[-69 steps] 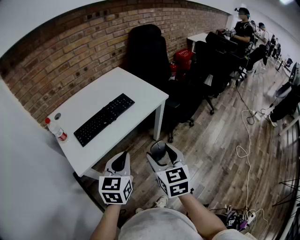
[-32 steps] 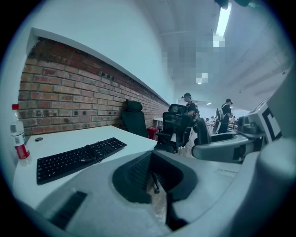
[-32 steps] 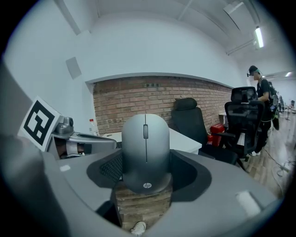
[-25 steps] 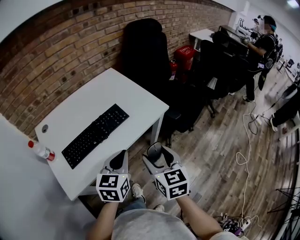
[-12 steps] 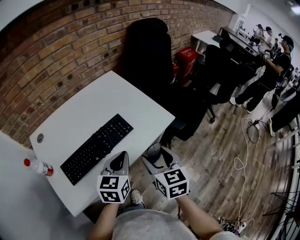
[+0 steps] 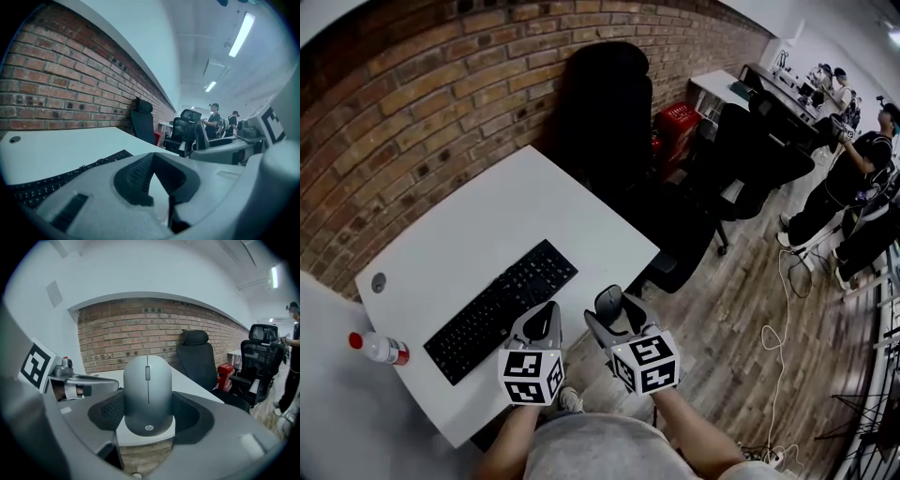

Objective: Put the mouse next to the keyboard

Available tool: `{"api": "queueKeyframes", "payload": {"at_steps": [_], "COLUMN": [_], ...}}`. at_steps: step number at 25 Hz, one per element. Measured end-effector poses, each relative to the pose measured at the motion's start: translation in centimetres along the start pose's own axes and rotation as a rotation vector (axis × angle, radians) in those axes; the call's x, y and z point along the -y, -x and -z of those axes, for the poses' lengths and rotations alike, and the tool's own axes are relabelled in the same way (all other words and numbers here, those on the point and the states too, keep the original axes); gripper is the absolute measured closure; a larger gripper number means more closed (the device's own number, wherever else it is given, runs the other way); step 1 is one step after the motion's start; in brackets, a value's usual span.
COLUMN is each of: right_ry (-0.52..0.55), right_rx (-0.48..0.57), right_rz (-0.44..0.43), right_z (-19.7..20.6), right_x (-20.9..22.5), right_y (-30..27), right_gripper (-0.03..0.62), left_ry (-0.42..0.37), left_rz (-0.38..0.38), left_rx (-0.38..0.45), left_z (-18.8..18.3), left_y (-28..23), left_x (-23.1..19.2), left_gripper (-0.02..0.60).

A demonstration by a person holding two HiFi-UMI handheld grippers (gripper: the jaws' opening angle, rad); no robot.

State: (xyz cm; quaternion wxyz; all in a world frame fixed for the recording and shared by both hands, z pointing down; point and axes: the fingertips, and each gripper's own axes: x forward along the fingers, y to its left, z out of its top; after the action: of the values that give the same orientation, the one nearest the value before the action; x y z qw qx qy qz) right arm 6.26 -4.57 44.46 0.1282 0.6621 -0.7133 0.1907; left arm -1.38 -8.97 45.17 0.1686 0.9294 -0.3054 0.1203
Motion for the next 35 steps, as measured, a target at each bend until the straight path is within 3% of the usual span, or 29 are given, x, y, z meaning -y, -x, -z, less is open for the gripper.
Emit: {"api": "queueKeyframes", "payload": {"at_steps": [12, 35], "right_ry": [-0.006, 0.074], "right_rx": [-0.039, -0.149], "right_rz": [-0.039, -0.175], "right_z": [-0.3, -2.0], "right_x": [-0.3, 8.4], "right_y": [-3.5, -13.1], "right_gripper": [0.287, 0.287], "left_ry": [0.026, 0.078], "left_rz": [-0.040, -0.191], "left_rx": [0.037, 0.024], "left_z": [-0.3, -2.5], "left_y": [0.4, -9.7], "left_x": [-3.0, -4.9], "left_gripper": [0.588, 0.588]}}
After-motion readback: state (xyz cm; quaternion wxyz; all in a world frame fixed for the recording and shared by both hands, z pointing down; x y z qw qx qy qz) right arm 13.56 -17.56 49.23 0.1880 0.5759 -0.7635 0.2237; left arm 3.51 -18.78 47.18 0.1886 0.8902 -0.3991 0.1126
